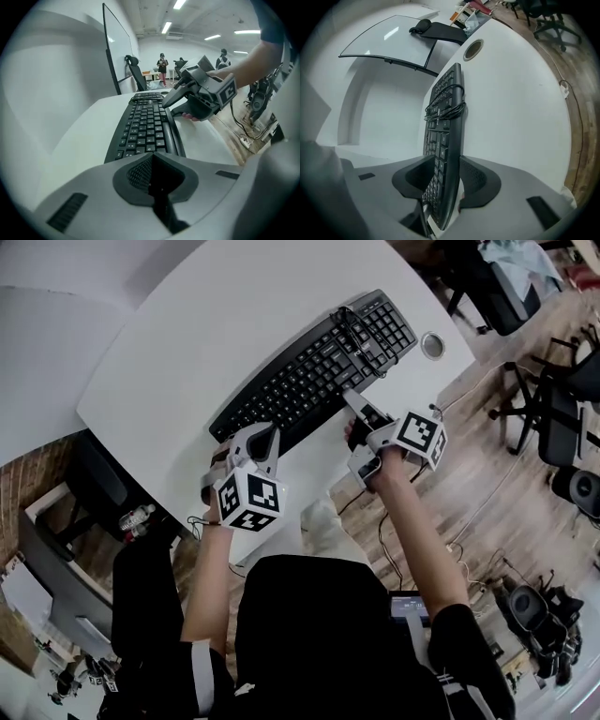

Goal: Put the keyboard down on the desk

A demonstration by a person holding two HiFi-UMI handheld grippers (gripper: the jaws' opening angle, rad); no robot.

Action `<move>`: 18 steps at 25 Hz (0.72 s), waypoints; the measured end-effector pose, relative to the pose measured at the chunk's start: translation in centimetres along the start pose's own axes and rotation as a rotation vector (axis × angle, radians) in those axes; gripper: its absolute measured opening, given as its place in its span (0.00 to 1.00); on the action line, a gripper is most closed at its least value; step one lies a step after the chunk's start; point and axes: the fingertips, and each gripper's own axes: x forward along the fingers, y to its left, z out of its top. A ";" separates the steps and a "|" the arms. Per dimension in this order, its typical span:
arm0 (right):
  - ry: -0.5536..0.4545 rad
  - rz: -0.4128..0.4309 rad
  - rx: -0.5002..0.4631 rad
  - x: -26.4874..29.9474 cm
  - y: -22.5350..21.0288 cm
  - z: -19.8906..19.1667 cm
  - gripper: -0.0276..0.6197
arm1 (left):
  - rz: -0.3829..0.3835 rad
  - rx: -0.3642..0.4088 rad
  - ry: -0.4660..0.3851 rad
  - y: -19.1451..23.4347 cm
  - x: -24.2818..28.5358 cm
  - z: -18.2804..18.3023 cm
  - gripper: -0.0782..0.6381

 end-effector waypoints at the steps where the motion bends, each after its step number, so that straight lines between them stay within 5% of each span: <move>1: 0.000 -0.001 -0.003 -0.1 0.0 0.0 0.33 | -0.004 -0.001 0.003 -0.1 0.1 0.0 0.12; 18: -0.013 -0.031 -0.044 -1.6 -0.3 0.1 0.29 | 0.019 -0.018 0.001 -0.6 0.0 0.3 0.12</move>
